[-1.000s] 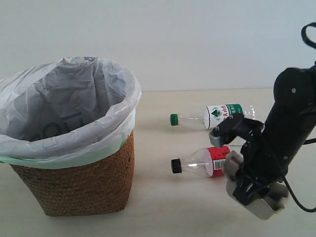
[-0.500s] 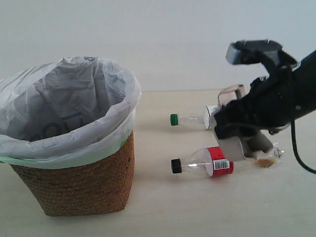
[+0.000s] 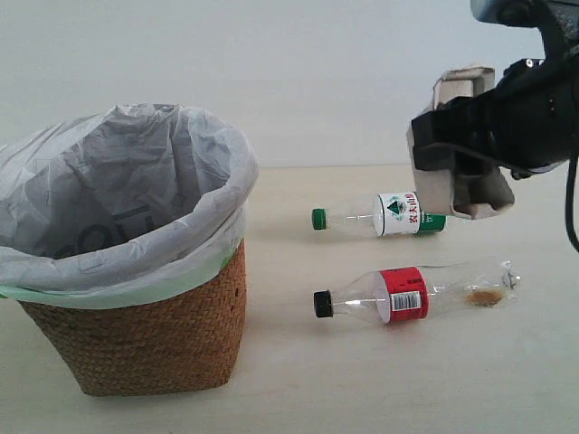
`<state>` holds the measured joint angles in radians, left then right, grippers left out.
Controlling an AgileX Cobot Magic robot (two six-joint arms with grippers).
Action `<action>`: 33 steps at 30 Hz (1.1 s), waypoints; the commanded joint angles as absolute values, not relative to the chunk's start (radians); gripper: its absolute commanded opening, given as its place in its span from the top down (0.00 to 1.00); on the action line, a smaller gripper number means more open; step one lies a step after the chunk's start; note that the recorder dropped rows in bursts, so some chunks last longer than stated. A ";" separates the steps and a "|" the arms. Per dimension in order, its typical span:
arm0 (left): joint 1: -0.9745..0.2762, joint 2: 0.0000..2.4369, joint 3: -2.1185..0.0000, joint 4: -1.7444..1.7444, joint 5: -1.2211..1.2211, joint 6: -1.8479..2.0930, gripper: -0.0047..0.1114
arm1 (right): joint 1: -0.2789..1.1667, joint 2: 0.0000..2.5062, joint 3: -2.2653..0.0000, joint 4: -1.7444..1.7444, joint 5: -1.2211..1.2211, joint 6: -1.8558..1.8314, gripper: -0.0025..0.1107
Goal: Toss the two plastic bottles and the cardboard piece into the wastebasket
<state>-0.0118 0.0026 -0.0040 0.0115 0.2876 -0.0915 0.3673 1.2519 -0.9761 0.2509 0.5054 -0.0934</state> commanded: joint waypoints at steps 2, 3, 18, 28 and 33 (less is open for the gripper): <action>-0.010 0.000 0.000 0.016 0.284 -0.097 0.93 | 0.368 1.244 -0.982 -0.280 0.573 0.333 0.59; -0.010 0.000 0.000 0.016 0.284 -0.097 0.93 | 0.368 1.244 -0.982 -0.439 0.614 0.434 0.59; -0.010 0.000 0.000 0.016 0.284 -0.097 0.93 | 0.368 1.277 -0.982 -0.617 0.857 0.640 0.59; -0.010 0.000 0.000 0.016 0.284 -0.097 0.93 | 0.371 1.414 -1.064 -0.370 0.755 0.555 0.59; -0.010 0.000 0.000 0.016 0.284 -0.097 0.93 | 0.503 1.573 -1.424 0.736 0.621 -0.134 0.51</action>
